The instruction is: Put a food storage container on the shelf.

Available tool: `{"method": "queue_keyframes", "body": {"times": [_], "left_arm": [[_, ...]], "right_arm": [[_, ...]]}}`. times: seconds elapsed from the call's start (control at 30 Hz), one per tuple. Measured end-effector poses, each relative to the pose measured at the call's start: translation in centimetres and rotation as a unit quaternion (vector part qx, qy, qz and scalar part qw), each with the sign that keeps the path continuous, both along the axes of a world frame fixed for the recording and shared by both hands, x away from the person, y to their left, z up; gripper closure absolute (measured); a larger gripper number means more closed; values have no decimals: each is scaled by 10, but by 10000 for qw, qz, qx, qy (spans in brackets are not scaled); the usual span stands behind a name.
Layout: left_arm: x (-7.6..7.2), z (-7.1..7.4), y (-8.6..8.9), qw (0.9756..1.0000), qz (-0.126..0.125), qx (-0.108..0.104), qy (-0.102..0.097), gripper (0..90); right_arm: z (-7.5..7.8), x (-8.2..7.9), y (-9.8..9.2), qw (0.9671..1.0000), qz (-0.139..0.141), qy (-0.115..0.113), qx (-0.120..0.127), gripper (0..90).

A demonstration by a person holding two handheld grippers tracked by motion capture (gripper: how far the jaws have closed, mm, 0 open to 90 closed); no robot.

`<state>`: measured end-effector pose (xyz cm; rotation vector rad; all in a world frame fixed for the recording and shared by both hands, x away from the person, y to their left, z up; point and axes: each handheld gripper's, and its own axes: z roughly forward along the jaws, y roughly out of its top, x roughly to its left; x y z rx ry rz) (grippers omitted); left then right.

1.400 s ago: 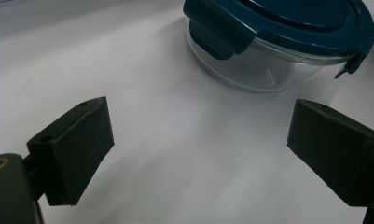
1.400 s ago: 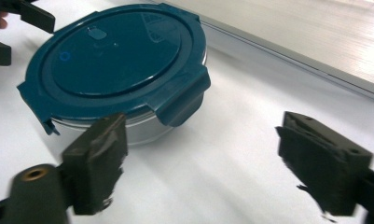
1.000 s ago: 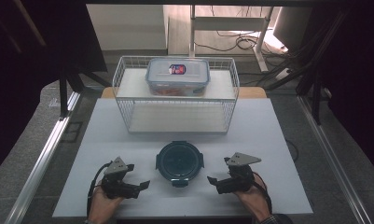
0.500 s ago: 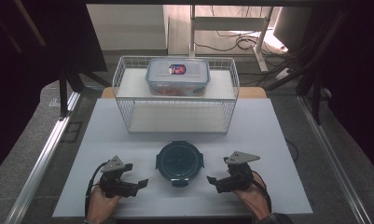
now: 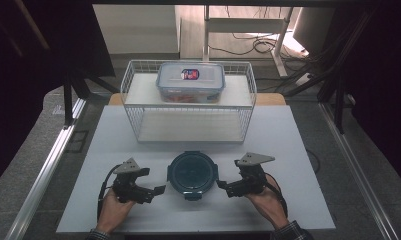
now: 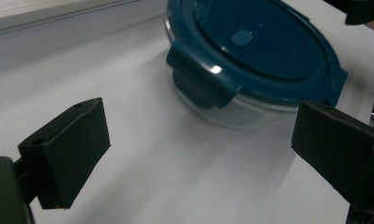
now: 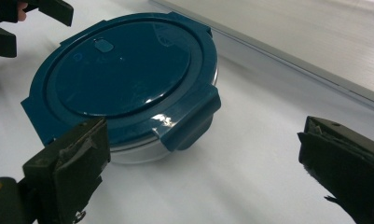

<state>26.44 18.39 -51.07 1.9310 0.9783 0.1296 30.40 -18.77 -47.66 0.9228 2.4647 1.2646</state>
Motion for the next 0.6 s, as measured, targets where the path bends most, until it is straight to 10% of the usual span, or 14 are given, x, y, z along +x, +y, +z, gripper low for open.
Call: {"method": "queue_keyframes", "body": {"times": [0.4, 0.6], "left_arm": [[30, 8, -20, 9993, -249, -152, 234, 15], [49, -5, -28, 9951, -491, -411, 754, 19]], "right_arm": [[3, 13, 22, 9988, 135, 467, -81, 0], [-7, 28, 34, 9939, 267, 1064, 116, 6]]}}
